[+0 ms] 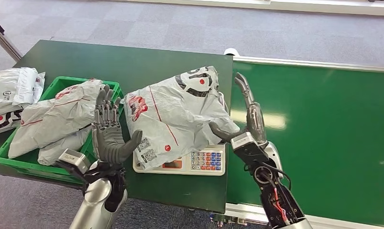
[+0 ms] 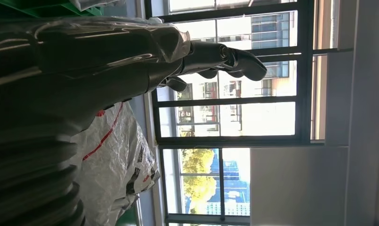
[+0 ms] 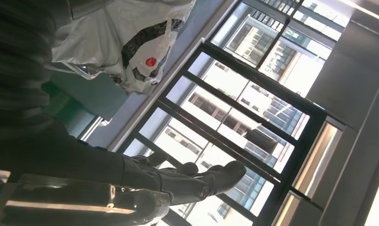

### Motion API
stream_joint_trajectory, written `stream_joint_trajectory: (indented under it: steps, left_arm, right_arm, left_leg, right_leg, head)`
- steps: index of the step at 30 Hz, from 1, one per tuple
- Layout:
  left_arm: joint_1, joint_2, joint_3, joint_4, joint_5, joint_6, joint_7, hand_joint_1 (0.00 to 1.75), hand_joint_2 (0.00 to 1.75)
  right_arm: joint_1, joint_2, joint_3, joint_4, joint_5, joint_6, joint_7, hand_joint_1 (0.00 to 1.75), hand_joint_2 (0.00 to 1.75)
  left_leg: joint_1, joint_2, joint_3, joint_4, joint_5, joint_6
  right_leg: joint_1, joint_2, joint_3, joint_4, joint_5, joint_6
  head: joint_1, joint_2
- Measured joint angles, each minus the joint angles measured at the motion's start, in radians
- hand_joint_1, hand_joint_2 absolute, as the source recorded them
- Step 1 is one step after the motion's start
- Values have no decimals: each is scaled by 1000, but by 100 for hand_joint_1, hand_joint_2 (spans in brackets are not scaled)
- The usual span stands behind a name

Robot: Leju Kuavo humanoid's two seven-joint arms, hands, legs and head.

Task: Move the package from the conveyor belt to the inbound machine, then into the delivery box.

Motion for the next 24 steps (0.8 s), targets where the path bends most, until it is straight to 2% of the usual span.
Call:
stream_joint_trajectory:
  steps: [13,17,20,24]
  left_arm:
    - [11,4,6,-7,1,8,0,0,175]
    - [32,7,16,-20,-3,2,0,0,175]
    - [38,11,22,-23,-11,-12,0,0,175]
    - [39,14,23,-12,11,-68,0,0,175]
  right_arm:
    - [59,-56,-42,-86,-35,-7,31,0,175]
    - [153,-88,-128,-110,-189,34,21,0,175]
    - [240,-92,-206,-149,-288,67,17,0,175]
    - [349,-70,-293,-204,-313,110,26,0,175]
  left_leg:
    - [0,-1,0,0,0,0]
    - [0,-2,-1,0,0,0]
    - [-1,-2,-2,0,-1,0]
    - [0,-2,-2,0,-1,0]
  right_leg:
    - [0,0,0,0,0,0]
    - [0,-3,0,0,0,0]
    - [-1,-3,-1,0,0,0]
    - [0,-3,-1,0,-1,0]
  head:
    - [0,0]
    - [0,0]
    - [0,0]
    - [0,0]
